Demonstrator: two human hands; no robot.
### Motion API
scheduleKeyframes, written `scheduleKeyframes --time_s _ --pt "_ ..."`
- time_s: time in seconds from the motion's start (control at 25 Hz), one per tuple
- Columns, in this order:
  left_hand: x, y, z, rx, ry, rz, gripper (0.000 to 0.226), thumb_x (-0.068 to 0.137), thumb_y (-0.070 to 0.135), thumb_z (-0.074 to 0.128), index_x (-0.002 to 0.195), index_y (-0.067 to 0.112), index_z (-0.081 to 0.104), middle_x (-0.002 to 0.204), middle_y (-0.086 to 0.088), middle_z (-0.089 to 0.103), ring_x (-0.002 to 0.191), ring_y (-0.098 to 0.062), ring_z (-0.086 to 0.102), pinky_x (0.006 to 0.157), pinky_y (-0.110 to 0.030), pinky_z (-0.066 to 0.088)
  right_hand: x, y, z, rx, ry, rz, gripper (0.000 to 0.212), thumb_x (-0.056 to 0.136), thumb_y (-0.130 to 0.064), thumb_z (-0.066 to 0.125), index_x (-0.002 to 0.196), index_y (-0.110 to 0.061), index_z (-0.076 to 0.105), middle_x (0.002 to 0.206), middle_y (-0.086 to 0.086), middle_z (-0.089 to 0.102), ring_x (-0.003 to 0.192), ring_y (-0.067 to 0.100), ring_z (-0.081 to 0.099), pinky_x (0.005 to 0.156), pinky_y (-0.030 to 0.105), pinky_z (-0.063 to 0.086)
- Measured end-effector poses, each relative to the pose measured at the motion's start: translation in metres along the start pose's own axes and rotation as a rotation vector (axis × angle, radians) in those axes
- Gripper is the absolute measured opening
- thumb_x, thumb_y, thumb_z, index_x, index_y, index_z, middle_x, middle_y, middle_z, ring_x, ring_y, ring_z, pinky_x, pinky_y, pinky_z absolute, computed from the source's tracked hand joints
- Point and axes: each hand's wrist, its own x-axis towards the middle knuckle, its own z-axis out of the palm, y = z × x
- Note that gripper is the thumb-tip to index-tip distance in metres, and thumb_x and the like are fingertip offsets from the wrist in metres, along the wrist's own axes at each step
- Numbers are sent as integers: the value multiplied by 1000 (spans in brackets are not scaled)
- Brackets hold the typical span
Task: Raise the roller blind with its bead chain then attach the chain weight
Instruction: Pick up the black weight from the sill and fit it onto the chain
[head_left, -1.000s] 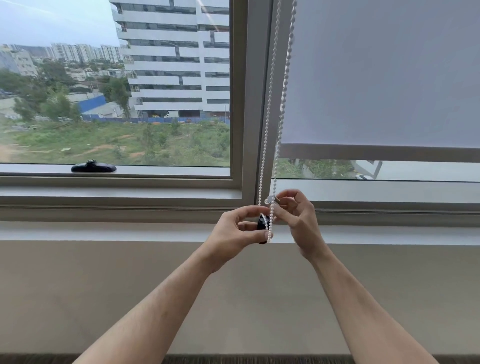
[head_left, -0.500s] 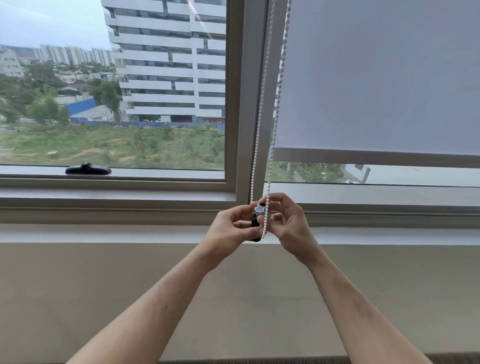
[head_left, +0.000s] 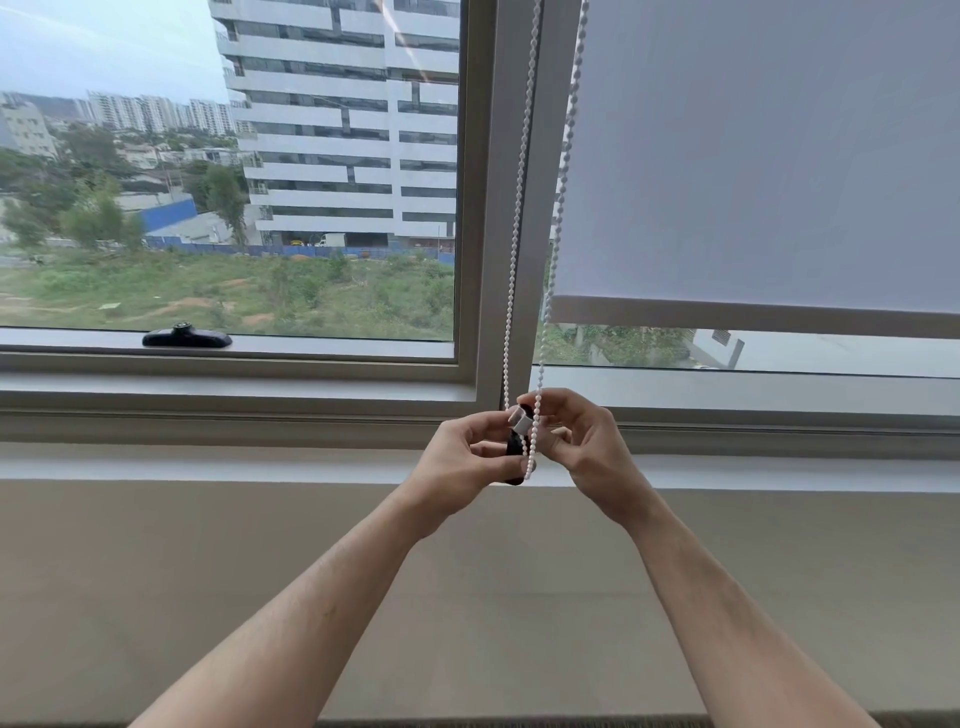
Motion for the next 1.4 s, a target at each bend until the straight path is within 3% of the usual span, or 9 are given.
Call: scheduleKeyframes --time_s 0.12,0.2,0.32,0.48,0.64,0.84,1.0,1.28,1.4 --pt "-3 3 0 4 2 -2 40 77 -6 75 112 12 71 83 1 73 75 -17 68 73 -27 56 1 1 -5 -51 -4 -6 21 88 -12 69 107 -21 71 92 12 68 77 27 53 69 55 48" --pt "-5 5 0 9 2 -6 38 77 -6 75 111 10 71 85 0 73 76 -17 68 72 -26 56 1 -1 -7 -79 -38 0 21 90 -10 67 110 -16 70 89 23 62 75 32 49 67 58 46" --pt "-7 8 1 16 -1 -22 36 78 -7 75 111 5 69 90 -6 71 76 -17 67 72 -26 56 0 -4 -10 -105 -86 -19 21 93 -5 64 113 -7 69 102 11 65 84 35 55 71 43 45" --pt "-9 11 2 32 -12 -39 35 78 -8 74 112 0 67 93 -9 69 78 -16 67 73 -28 56 1 -10 -15 -164 -173 3 23 93 -1 63 114 -9 70 98 -8 67 78 14 54 74 26 45" --pt "-11 13 2 22 -18 -42 35 78 -8 74 112 2 69 87 -4 70 76 -15 66 72 -27 56 2 -10 -18 -152 -174 -3 23 93 -4 64 114 -12 72 101 13 68 85 30 61 72 28 47" --pt "-12 16 1 38 -36 -38 37 79 -6 75 114 3 69 87 -4 69 75 -15 64 75 -31 58 3 -18 -12 -14 -130 -33 25 86 -7 71 99 -28 78 94 0 76 92 20 72 84 29 56" --pt "-13 16 1 37 -17 -47 39 80 -7 74 117 1 66 88 -6 67 72 -14 65 76 -33 59 5 -19 -12 -123 -148 -90 37 88 -4 66 101 -37 77 100 -8 76 98 17 72 88 29 55" --pt "-12 16 0 34 -20 -45 38 79 -6 75 115 5 69 80 1 68 70 -15 64 74 -34 59 7 -22 -12 -266 -160 -113 36 89 -7 67 97 -40 77 99 -19 71 99 16 70 89 35 57" --pt "-12 16 -2 43 -13 -42 39 79 -6 75 116 5 69 80 1 69 70 -15 64 74 -34 59 7 -23 -12 -298 -161 -109 26 88 -5 68 98 -27 78 98 -18 71 98 16 71 89 36 57"
